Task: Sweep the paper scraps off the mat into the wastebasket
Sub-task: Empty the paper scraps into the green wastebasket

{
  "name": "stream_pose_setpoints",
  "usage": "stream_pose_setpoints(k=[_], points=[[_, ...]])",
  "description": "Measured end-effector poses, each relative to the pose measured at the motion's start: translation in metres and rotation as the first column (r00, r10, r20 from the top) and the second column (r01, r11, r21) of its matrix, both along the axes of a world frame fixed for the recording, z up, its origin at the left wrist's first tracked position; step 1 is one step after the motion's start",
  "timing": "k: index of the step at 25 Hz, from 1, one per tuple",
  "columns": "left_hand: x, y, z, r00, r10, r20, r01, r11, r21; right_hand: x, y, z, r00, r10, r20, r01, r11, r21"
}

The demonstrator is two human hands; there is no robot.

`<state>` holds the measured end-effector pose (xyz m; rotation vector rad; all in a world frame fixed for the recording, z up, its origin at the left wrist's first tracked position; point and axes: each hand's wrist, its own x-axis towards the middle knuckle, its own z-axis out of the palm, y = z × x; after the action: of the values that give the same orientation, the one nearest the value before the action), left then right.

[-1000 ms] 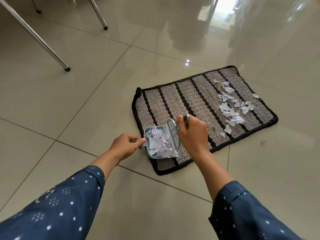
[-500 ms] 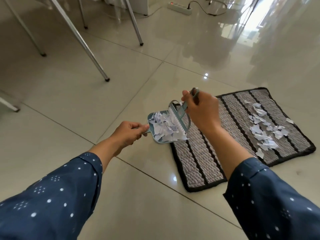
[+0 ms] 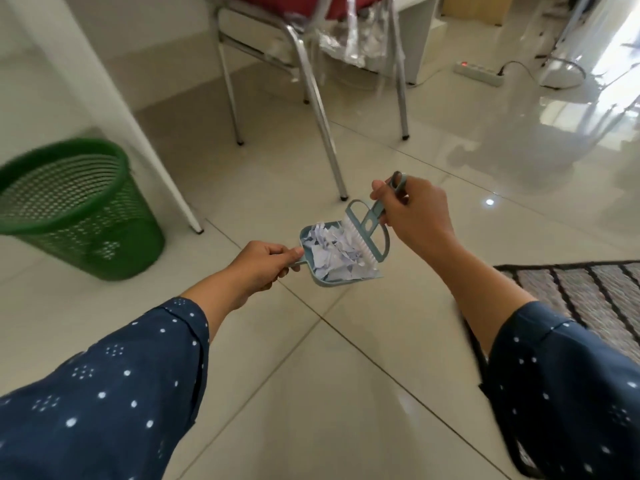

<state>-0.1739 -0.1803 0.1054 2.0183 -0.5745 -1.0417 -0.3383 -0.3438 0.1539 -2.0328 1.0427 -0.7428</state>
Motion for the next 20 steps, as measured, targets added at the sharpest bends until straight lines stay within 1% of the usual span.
stream_pose_setpoints(k=[7,12,16,18,20], points=[[0.112,0.093,0.024,0.982,0.186,0.033,-0.186,0.982,-0.018,0.146,0.07,0.019,0.981,0.194,-0.004,-0.194,0.981,-0.028],[0.196,0.156,0.053,0.931,0.358,0.069,-0.359,0.933,0.007,0.252,0.118,0.045,0.953,0.304,-0.015,-0.304,0.952,-0.045],[0.26,0.191,0.08,0.882,0.462,0.089,-0.467,0.883,0.043,0.329,0.151,0.064,0.928,0.368,0.05,-0.369,0.93,-0.003],[0.289,0.206,0.089,0.854,0.504,0.13,-0.511,0.859,0.032,0.363,0.167,0.064,0.922,0.378,0.088,-0.38,0.925,0.013],[0.313,0.217,0.092,0.82,0.525,0.23,-0.535,0.845,-0.02,0.388,0.182,0.06,0.924,0.357,0.136,-0.364,0.931,0.028]])
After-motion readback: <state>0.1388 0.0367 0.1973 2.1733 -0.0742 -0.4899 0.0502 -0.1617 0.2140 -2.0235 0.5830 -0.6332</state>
